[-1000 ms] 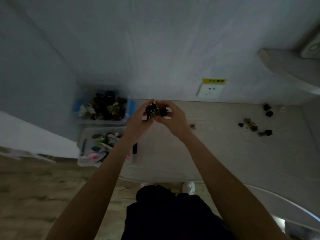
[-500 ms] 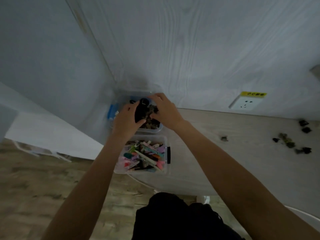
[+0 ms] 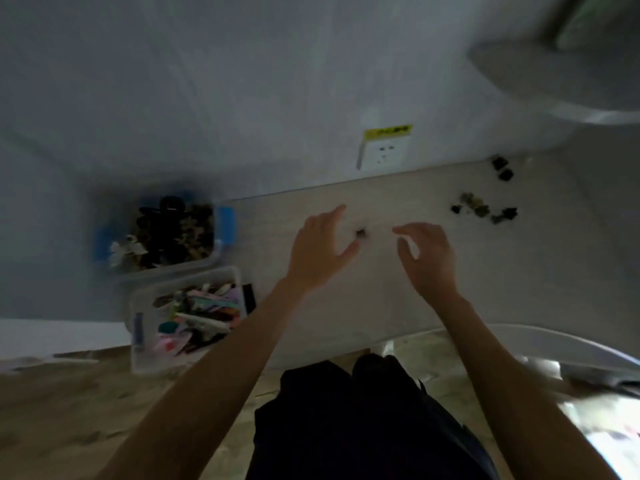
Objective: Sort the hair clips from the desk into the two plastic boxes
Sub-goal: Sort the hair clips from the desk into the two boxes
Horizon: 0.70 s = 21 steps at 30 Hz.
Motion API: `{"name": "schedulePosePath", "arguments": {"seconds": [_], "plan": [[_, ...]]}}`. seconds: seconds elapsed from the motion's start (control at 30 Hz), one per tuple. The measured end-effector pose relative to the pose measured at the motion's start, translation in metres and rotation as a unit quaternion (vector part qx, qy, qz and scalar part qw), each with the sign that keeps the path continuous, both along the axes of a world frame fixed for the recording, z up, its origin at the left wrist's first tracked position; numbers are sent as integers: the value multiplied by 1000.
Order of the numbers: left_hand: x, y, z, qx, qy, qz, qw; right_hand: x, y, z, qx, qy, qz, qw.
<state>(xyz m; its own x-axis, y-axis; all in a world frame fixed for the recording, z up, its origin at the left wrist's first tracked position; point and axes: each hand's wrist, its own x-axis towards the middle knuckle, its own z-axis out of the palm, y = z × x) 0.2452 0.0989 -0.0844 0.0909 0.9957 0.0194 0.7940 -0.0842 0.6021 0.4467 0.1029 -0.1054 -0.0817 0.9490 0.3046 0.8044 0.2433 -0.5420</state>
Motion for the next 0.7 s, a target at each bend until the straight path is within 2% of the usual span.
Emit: {"name": "schedulePosePath", "arguments": {"seconds": [0.1, 0.2, 0.3, 0.43, 0.53, 0.7], "plan": [[56, 5, -30, -115, -5, 7, 993, 84, 6, -23, -72, -19, -70, 995], [86, 3, -47, -149, -15, 60, 987, 135, 24, -33, -127, -35, -105, 986], [113, 10, -58, -145, -6, 64, 987, 179, 55, -37, -134, -37, -119, 983], [143, 24, -68, -118, 28, 53, 991, 225, 107, -43, -152, -70, -91, 982], [159, 35, -78, -88, 51, 28, 994, 246, 145, -52, -179, -92, -76, 977], [173, 40, -88, -60, 49, 13, 997, 251, 184, -55, -145, -167, -41, 974]]}}
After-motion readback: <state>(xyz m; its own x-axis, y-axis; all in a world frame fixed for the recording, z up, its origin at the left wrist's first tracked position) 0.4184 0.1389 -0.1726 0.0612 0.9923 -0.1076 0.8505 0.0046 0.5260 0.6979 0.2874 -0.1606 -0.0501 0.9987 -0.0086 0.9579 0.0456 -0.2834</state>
